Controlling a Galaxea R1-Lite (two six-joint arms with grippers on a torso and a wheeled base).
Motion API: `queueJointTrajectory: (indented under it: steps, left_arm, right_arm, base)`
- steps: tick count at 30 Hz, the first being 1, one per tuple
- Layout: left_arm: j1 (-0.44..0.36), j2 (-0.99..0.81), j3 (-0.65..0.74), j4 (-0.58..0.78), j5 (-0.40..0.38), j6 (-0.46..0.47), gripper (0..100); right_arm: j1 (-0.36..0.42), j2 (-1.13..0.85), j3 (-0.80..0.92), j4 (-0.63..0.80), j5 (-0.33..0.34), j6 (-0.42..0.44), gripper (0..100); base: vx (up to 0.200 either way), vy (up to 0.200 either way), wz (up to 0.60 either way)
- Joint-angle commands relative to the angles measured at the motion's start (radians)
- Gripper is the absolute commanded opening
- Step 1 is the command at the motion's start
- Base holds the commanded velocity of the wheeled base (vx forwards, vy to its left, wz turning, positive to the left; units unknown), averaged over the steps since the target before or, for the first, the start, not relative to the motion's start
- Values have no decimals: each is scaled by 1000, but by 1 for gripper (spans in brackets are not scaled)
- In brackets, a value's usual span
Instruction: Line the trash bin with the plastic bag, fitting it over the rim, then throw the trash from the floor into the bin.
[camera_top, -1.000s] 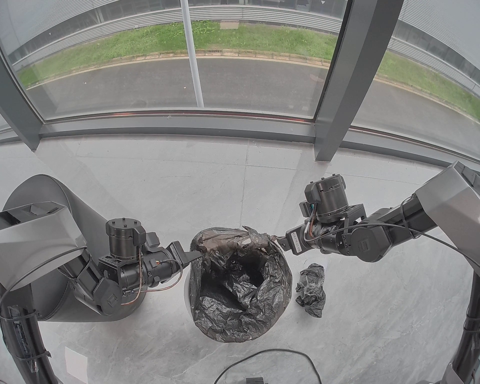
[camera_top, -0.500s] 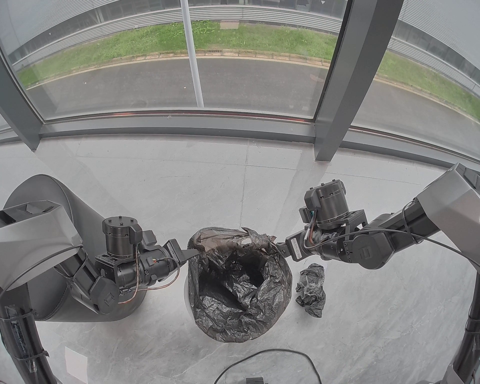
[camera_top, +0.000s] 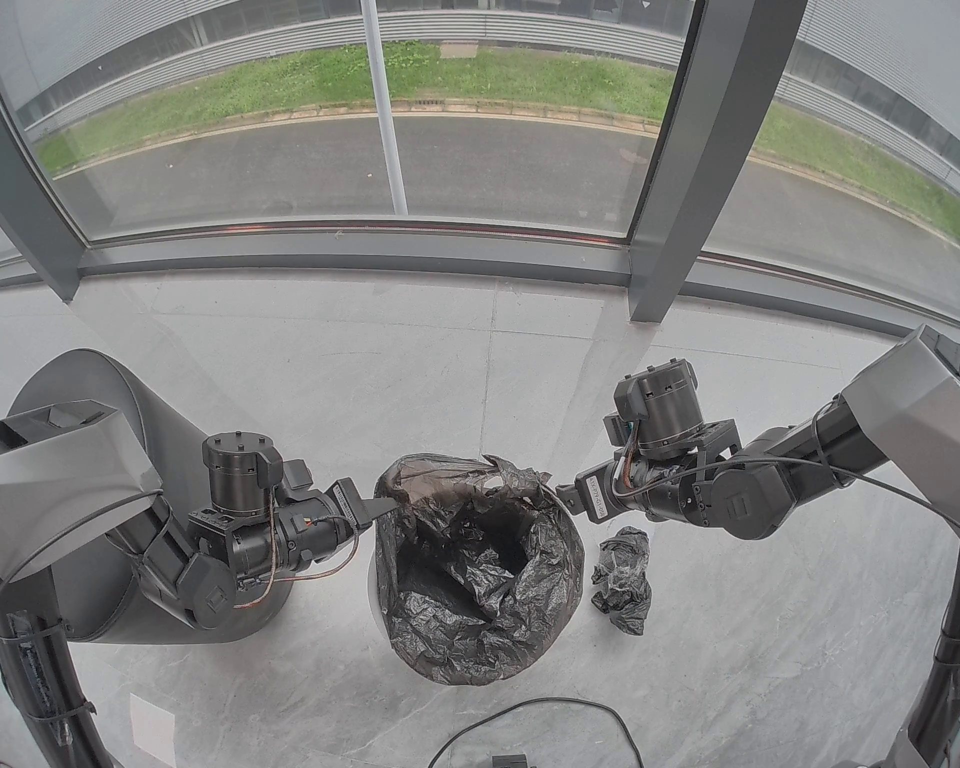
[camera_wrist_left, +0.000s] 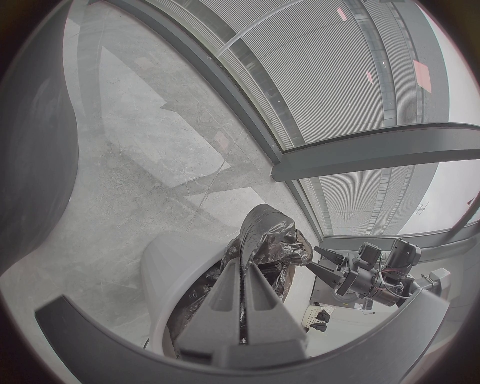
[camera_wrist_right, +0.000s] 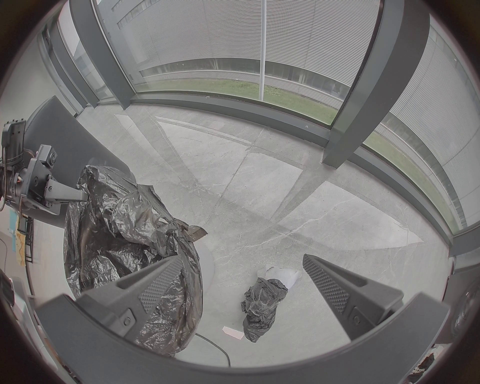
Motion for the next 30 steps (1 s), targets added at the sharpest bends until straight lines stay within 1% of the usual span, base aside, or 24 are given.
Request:
queueJointTrajectory:
  steps: [1, 2, 13, 17, 20, 22, 25, 30]
  left_arm:
    - [-1, -4, 0, 1, -2, 2, 0]
    - [-1, -4, 1, 1, 0, 6, 100]
    - [1, -4, 3, -2, 0, 11, 100]
    - [1, -1, 3, -2, 18, 14, 100]
    - [1, 19, 6, 0, 46, 74, 100]
    - [1, 48, 11, -3, 78, 132, 100]
    - [1, 70, 7, -5, 121, 190, 100]
    - [1, 79, 4, -3, 135, 218, 100]
  right_arm:
    - [0, -1, 1, -6, 0, -1, 100]
    - [0, -1, 2, -11, 2, -1, 100]
    - [2, -1, 5, -20, 2, 0, 100]
    - [2, 5, 5, -20, 2, 0, 100]
    - [2, 6, 5, -20, 2, 2, 100]
    - [2, 6, 7, -20, 3, 3, 100]
    - [2, 6, 7, -20, 5, 5, 100]
    - [2, 8, 7, -22, 6, 5, 100]
  base:
    - [0, 0, 0]
    - [0, 0, 0]
    - [0, 0, 0]
    - [0, 0, 0]
    - [0, 0, 0]
    - [0, 0, 0]
    - [0, 0, 0]
    - [0, 0, 0]
